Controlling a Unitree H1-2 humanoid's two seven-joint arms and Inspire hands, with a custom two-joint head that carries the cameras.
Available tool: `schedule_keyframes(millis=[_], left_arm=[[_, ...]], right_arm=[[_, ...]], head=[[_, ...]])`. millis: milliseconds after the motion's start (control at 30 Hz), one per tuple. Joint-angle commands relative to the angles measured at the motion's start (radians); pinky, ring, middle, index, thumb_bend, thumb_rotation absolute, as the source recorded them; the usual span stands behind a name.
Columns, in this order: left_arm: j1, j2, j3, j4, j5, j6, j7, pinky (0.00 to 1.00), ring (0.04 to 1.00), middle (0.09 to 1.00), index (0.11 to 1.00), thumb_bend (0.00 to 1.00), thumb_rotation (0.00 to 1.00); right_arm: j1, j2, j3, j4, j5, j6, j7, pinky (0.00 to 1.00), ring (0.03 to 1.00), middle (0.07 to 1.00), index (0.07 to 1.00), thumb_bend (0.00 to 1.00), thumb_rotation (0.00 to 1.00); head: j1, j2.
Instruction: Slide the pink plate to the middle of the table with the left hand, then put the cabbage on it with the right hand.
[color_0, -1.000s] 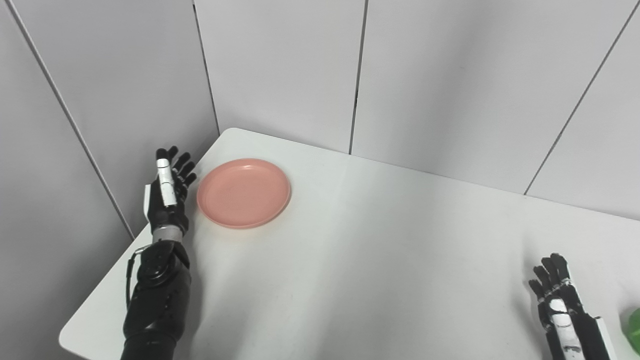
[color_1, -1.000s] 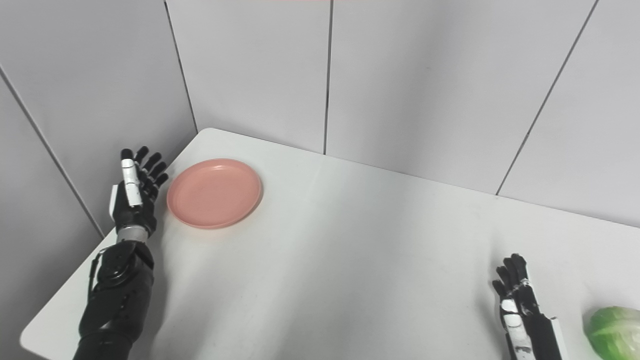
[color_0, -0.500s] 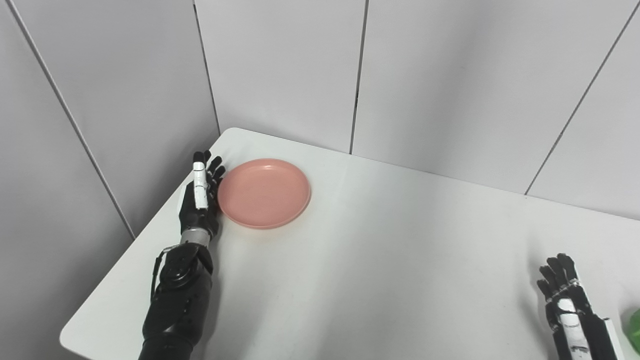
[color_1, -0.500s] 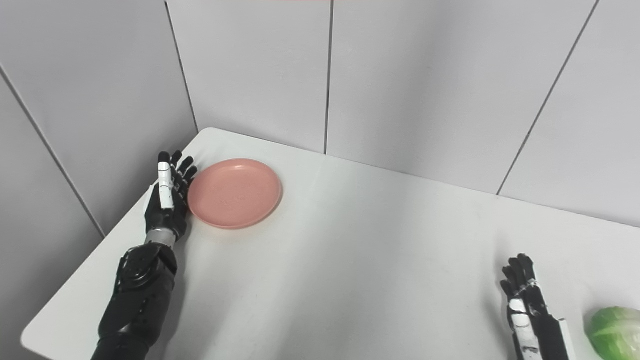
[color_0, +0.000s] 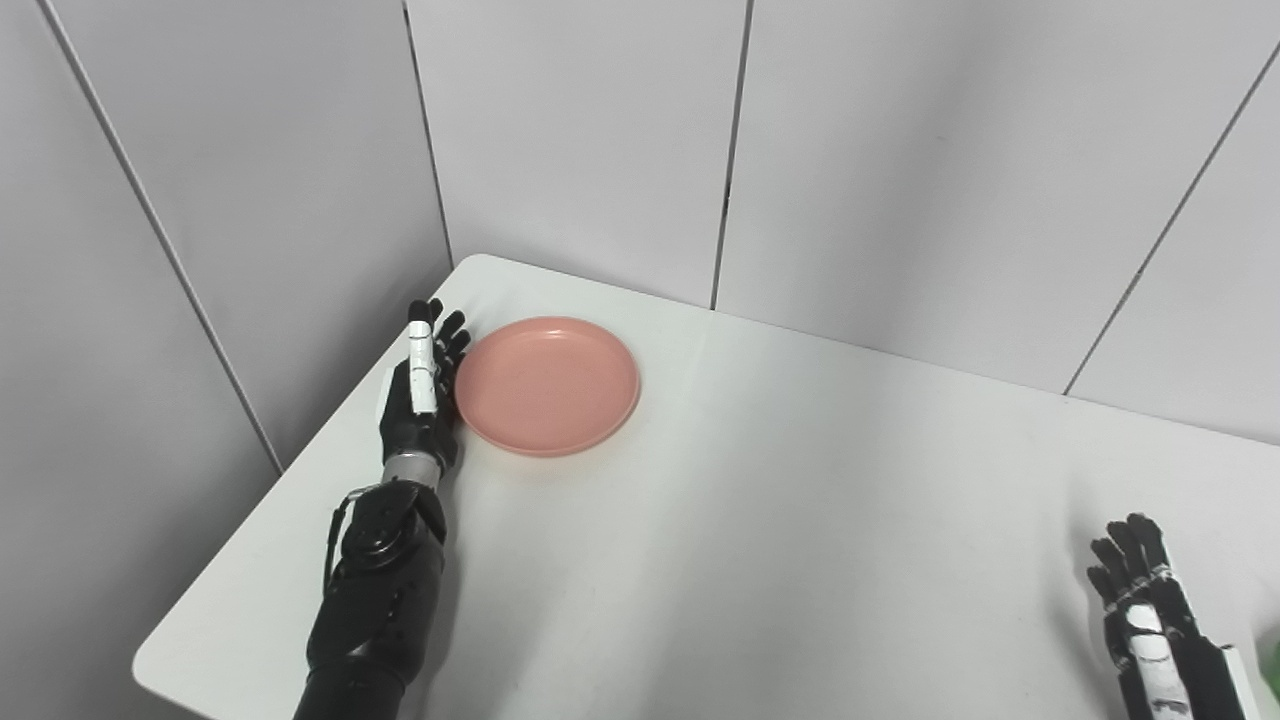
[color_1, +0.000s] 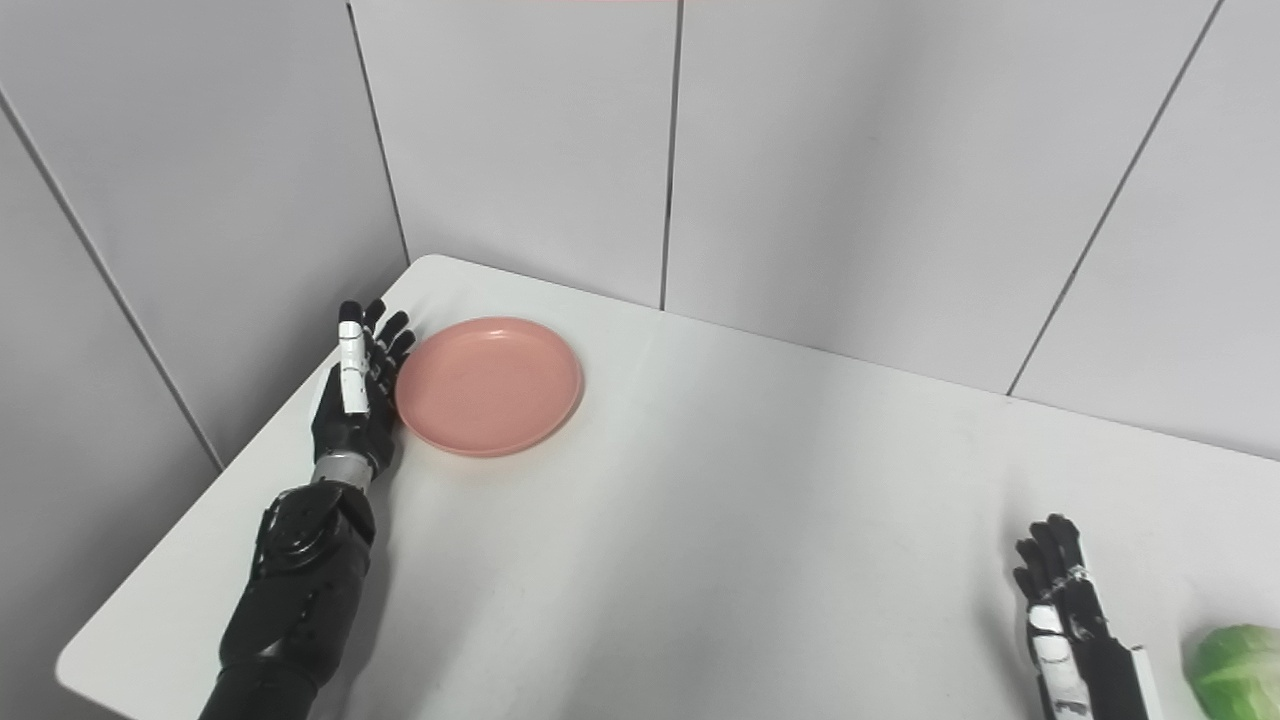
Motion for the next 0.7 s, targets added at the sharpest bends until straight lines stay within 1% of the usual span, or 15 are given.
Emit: schedule_keyframes(millis=[0, 133, 167, 267, 300, 400, 533, 667], left_arm=[[-0.021, -0.009, -0.028, -0.038, 0.028, 0.004, -0.005, 1.0, 0.961, 0.945, 0.958, 0.83, 1.0], [-0.014, -0.023, -0.05, -0.067, 0.041, 0.012, -0.008, 0.99, 0.951, 0.938, 0.955, 0.84, 1.0], [-0.011, -0.028, -0.059, -0.076, 0.041, 0.023, -0.017, 0.99, 0.95, 0.937, 0.954, 0.84, 1.0], [-0.009, -0.039, -0.077, -0.09, 0.044, 0.042, -0.027, 0.95, 0.924, 0.909, 0.928, 0.82, 1.0], [-0.01, -0.046, -0.084, -0.092, 0.041, 0.047, -0.031, 0.95, 0.919, 0.903, 0.921, 0.82, 1.0], [-0.01, -0.061, -0.099, -0.101, 0.038, 0.064, -0.041, 0.97, 0.923, 0.907, 0.92, 0.81, 1.0], [-0.01, -0.078, -0.122, -0.094, 0.063, 0.067, -0.032, 0.97, 0.922, 0.903, 0.919, 0.8, 1.0], [-0.01, -0.09, -0.127, -0.088, 0.063, 0.071, -0.036, 0.97, 0.922, 0.903, 0.917, 0.78, 1.0]], right_arm=[[0.003, 0.003, -0.005, -0.005, 0.013, -0.015, -0.002, 1.0, 0.961, 0.957, 0.959, 0.83, 0.75], [0.01, -0.001, -0.004, -0.018, 0.001, -0.01, -0.006, 1.0, 0.971, 0.973, 0.969, 0.82, 0.77], [0.011, -0.002, -0.004, -0.02, 0.003, -0.008, -0.005, 1.0, 0.974, 0.976, 0.97, 0.82, 0.77], [0.012, -0.004, -0.004, -0.02, 0.003, -0.015, -0.002, 1.0, 0.987, 0.976, 0.967, 0.82, 0.76], [0.012, -0.005, -0.005, -0.018, 0.0, -0.02, -0.002, 1.0, 0.988, 0.975, 0.967, 0.82, 0.77], [0.01, -0.006, -0.008, -0.01, -0.004, -0.041, -0.002, 1.0, 0.988, 0.971, 0.959, 0.81, 0.77], [0.009, 0.0, -0.014, -0.011, 0.005, -0.025, -0.008, 1.0, 0.99, 0.973, 0.957, 0.82, 0.77], [0.01, 0.002, -0.013, -0.012, 0.008, -0.017, -0.008, 1.0, 0.994, 0.972, 0.96, 0.83, 0.76]], head=[[-0.004, 0.004], [-0.005, 0.004], [-0.004, 0.009], [-0.002, 0.011], [0.017, 0.006], [0.017, 0.006], [0.013, 0.001], [0.008, 0.001]])
